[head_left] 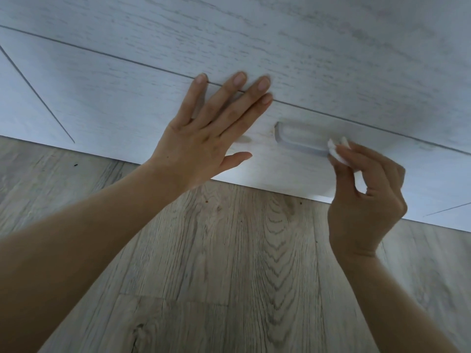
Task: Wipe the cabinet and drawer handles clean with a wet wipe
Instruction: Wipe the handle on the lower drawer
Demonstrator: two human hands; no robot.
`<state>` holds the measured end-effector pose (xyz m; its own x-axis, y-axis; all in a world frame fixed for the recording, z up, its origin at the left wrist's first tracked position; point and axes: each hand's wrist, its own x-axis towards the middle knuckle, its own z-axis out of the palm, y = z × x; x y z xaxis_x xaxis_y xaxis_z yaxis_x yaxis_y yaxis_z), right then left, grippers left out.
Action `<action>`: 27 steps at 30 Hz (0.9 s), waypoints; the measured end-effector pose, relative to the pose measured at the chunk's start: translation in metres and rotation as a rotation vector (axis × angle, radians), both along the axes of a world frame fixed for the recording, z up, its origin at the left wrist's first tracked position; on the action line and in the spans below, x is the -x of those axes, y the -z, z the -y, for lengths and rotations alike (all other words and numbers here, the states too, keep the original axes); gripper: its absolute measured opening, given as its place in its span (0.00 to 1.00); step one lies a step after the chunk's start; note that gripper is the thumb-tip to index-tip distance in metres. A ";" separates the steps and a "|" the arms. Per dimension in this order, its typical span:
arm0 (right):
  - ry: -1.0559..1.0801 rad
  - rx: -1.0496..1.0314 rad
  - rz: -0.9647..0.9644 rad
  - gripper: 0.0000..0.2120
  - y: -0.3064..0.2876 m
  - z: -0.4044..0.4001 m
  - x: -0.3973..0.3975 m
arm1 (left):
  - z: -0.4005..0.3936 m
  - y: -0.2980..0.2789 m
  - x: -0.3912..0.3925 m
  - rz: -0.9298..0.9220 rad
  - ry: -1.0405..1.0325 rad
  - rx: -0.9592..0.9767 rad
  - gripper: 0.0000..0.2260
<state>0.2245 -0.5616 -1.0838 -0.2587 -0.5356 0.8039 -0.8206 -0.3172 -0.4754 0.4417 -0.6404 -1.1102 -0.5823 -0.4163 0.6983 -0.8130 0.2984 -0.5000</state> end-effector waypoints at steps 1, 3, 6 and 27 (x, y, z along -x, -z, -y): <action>0.002 -0.022 0.050 0.06 -0.001 -0.002 0.000 | -0.001 0.000 0.000 -0.003 -0.002 -0.008 0.35; 0.024 -0.057 0.181 0.07 -0.004 -0.003 -0.002 | -0.001 0.000 0.001 -0.006 -0.007 -0.018 0.35; 0.096 -0.100 0.478 0.07 -0.010 -0.001 -0.001 | -0.001 -0.001 0.001 -0.006 -0.010 -0.025 0.35; 0.078 -0.348 0.657 0.08 -0.025 -0.016 -0.019 | -0.016 -0.012 0.004 0.014 -0.080 -0.076 0.35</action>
